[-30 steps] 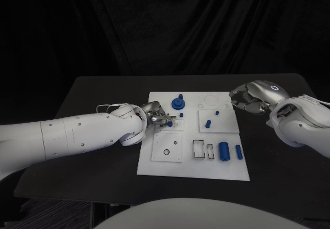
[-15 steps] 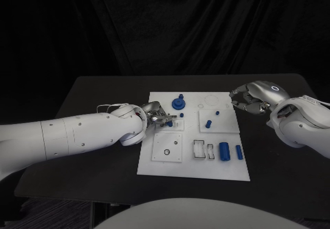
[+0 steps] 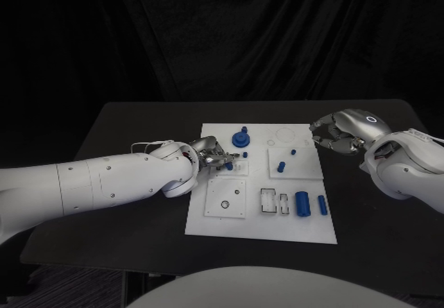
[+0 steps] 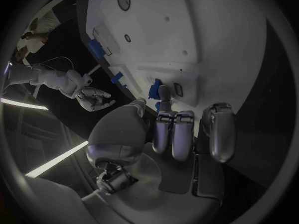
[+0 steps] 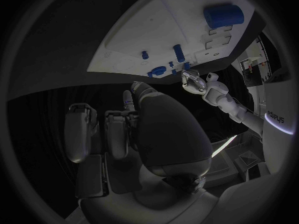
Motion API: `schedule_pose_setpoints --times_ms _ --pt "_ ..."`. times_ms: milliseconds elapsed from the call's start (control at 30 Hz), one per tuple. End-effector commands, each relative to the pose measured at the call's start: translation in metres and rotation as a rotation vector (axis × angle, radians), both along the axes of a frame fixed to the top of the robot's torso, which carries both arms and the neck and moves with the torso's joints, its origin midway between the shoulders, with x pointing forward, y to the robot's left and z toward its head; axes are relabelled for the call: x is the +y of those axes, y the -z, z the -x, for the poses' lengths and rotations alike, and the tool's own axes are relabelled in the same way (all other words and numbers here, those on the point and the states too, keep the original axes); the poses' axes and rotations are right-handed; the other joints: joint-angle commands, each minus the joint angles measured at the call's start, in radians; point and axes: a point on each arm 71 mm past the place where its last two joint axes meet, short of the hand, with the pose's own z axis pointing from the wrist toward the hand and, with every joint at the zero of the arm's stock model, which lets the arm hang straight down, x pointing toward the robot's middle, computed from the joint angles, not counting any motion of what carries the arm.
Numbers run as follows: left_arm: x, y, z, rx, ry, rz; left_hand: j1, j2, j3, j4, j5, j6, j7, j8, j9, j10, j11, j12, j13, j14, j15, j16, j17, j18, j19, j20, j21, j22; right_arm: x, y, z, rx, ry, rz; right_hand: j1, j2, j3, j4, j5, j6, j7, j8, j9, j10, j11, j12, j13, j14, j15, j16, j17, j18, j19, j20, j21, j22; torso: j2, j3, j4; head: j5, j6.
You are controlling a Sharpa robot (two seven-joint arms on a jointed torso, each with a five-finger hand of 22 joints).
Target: Assemble the parts on the task board
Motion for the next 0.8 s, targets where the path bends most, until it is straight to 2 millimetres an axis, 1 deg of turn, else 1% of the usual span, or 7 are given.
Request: schedule_pose_setpoints --times_ms 33,233,467,567,767,800 --pt "-0.0028 -0.0019 0.0001 -0.028 0.011 0.03 0.013 0.002 -0.007 0.002 0.007 -0.001 -0.007 0.006 0.005 0.106 -0.006 -0.001 0.263 0.107 -0.007 0.003 0.263 0.014 0.018 -0.008 0.003 0.205 -0.0006 0.0001 0.0007 -0.008 0.007 -0.004 -0.005 -0.006 0.006 -0.002 0.004 0.005 0.001 -0.005 -0.001 0.037 -0.002 -0.002 0.196 0.095 -0.006 -0.005 0.237 0.015 0.023 -0.007 -0.003 0.211 0.002 0.0002 -0.0003 0.0 0.0" --pt "-0.0023 -0.0016 -0.0002 -0.028 0.01 0.028 0.03 0.007 -0.014 0.002 0.014 -0.001 -0.01 0.021 0.029 0.106 -0.008 -0.001 0.263 0.107 -0.009 0.003 0.263 0.014 0.018 -0.01 0.004 0.205 -0.0008 0.0 0.0009 -0.008 0.008 -0.004 -0.005 -0.006 0.006 -0.002 0.004 0.005 0.001 -0.005 -0.001 0.037 -0.002 -0.002 0.196 0.095 -0.006 -0.005 0.237 0.015 0.023 -0.007 -0.003 0.211 0.002 0.0001 0.0007 -0.002 0.0" --pt "-0.003 -0.0016 0.0001 -0.027 0.014 0.029 0.048 0.01 -0.02 0.0 0.028 -0.005 -0.012 0.032 0.05 0.106 -0.01 -0.001 0.263 0.107 -0.011 0.003 0.263 0.014 0.019 -0.011 0.005 0.206 -0.0007 0.0 0.0009 -0.008 0.007 -0.005 -0.005 -0.006 0.006 -0.002 0.004 0.005 0.001 -0.005 -0.001 0.037 -0.002 -0.002 0.196 0.095 -0.006 -0.005 0.237 0.015 0.023 -0.007 -0.003 0.211 0.003 0.0003 -0.0006 -0.001 0.0" --pt "-0.003 -0.0011 0.0002 -0.02 0.015 0.024 0.054 0.011 -0.021 -0.001 0.031 -0.006 -0.013 0.035 0.055 0.106 -0.011 -0.001 0.263 0.107 -0.011 0.003 0.263 0.014 0.019 -0.012 0.005 0.206 -0.0005 0.0 0.0008 -0.008 0.007 -0.005 -0.005 -0.006 0.006 -0.002 0.004 0.005 0.001 -0.005 -0.001 0.037 -0.002 -0.002 0.196 0.095 -0.006 -0.005 0.237 0.015 0.023 -0.007 -0.003 0.211 0.002 0.0005 -0.0011 0.0 0.0" --pt "-0.0016 -0.0023 0.0001 -0.035 0.011 0.035 0.059 0.013 -0.021 -0.001 0.034 -0.007 -0.013 0.037 0.06 0.106 -0.011 -0.001 0.263 0.107 -0.012 0.003 0.263 0.014 0.019 -0.012 0.004 0.206 -0.0012 -0.0001 0.0009 -0.009 0.008 -0.005 -0.005 -0.006 0.006 -0.002 0.004 0.005 0.001 -0.005 -0.001 0.037 -0.002 -0.002 0.196 0.095 -0.006 -0.005 0.237 0.015 0.023 -0.007 -0.003 0.211 0.001 0.0001 0.0001 -0.001 0.0" --pt "-0.0013 -0.0032 0.0002 -0.046 0.01 0.042 0.072 0.012 -0.022 -0.004 0.038 -0.011 -0.014 0.039 0.066 0.106 -0.012 -0.001 0.263 0.107 -0.012 0.003 0.263 0.013 0.02 -0.013 0.006 0.207 -0.0012 -0.0002 0.001 -0.01 0.007 -0.005 -0.005 -0.006 0.006 -0.002 0.004 0.005 0.001 -0.005 -0.001 0.037 -0.002 -0.002 0.196 0.095 -0.006 -0.005 0.237 0.015 0.023 -0.007 -0.003 0.211 0.001 0.0 0.0003 0.0 0.0"
